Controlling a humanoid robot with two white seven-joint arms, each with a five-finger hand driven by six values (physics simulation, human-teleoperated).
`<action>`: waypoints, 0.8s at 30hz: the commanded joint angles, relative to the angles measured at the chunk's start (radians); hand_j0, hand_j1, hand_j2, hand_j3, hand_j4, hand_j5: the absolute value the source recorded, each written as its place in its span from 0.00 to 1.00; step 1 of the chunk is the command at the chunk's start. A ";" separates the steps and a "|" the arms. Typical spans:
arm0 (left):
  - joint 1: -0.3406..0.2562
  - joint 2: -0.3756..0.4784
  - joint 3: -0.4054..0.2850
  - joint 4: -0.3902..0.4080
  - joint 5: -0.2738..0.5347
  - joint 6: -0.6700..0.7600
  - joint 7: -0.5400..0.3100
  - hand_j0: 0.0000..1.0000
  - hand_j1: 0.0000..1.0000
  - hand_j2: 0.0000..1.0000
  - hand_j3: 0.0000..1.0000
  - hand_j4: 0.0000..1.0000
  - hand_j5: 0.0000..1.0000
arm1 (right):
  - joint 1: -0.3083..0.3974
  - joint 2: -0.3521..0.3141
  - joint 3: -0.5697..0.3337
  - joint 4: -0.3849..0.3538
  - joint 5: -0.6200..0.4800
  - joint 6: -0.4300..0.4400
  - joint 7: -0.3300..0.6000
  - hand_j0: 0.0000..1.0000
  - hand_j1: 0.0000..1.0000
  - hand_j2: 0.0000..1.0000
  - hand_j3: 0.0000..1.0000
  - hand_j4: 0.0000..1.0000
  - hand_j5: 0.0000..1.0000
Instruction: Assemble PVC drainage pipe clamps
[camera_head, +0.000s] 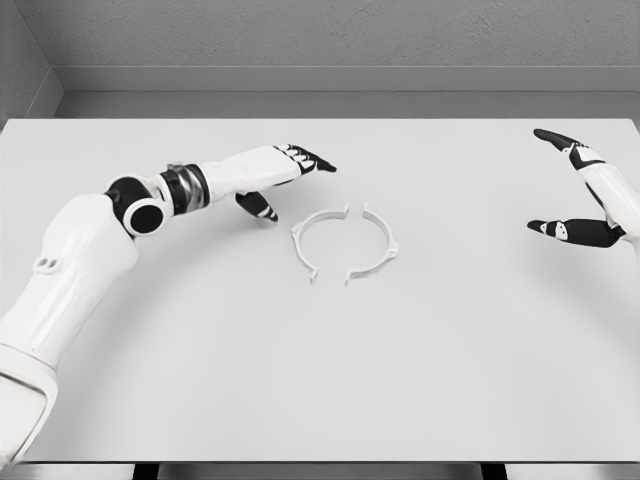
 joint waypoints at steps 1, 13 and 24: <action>0.000 0.006 0.000 -0.012 0.010 0.002 0.000 1.00 1.00 1.00 1.00 1.00 1.00 | 0.000 -0.001 0.000 0.003 -0.007 0.001 0.000 1.00 1.00 1.00 1.00 1.00 1.00; 0.006 0.081 -0.065 -0.153 0.044 0.002 0.002 1.00 1.00 1.00 1.00 1.00 1.00 | 0.000 0.002 -0.003 0.007 -0.006 0.001 0.025 1.00 1.00 1.00 1.00 1.00 1.00; 0.058 0.084 -0.080 -0.225 0.045 0.002 0.000 1.00 1.00 1.00 1.00 1.00 1.00 | 0.005 0.000 -0.008 0.001 -0.009 0.001 0.045 1.00 1.00 1.00 1.00 1.00 1.00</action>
